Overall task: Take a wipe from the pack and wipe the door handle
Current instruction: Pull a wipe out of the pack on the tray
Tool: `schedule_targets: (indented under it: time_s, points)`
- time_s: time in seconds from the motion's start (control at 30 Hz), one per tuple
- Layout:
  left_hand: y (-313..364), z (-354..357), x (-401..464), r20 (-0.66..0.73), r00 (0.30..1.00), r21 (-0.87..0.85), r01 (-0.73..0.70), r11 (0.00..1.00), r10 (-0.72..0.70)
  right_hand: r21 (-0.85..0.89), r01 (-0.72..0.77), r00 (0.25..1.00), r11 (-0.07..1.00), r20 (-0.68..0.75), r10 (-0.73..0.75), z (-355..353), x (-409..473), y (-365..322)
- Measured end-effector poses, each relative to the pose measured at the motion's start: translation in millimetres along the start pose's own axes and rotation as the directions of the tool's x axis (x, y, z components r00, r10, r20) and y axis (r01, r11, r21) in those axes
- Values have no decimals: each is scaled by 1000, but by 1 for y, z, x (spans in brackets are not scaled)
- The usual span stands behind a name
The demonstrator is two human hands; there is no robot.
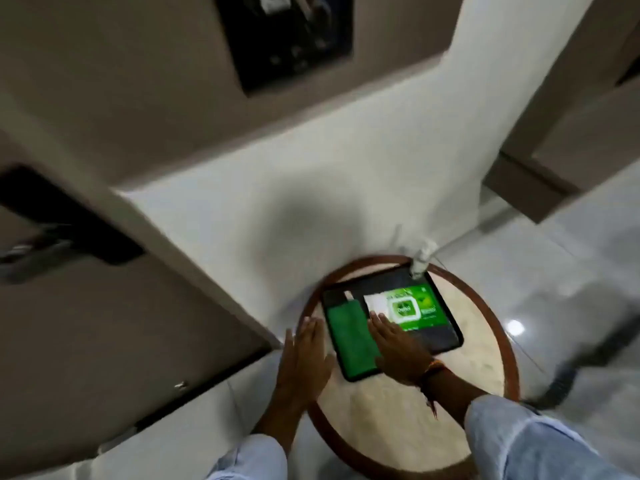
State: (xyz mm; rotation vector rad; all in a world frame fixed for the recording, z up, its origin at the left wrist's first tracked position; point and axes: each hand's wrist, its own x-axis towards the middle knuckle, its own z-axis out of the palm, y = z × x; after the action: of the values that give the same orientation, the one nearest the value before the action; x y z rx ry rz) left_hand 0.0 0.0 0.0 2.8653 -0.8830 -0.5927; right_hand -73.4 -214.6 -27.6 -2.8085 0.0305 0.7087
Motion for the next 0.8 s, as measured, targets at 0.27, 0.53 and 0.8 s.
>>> schedule_targets:
  time_s: [0.27,0.53,0.8]
  points:
    - [84,146,138,128,970,-14,-205,979,205,49,-177,984,983,39,176,116,37,119]
    - [110,188,223,46,948,38,-316,948,314,30,-168,979,985,-111,171,156,53,137]
    - [117,202,241,-25,950,212,-299,931,311,-32,-126,981,991,-151,120,160,53,143]
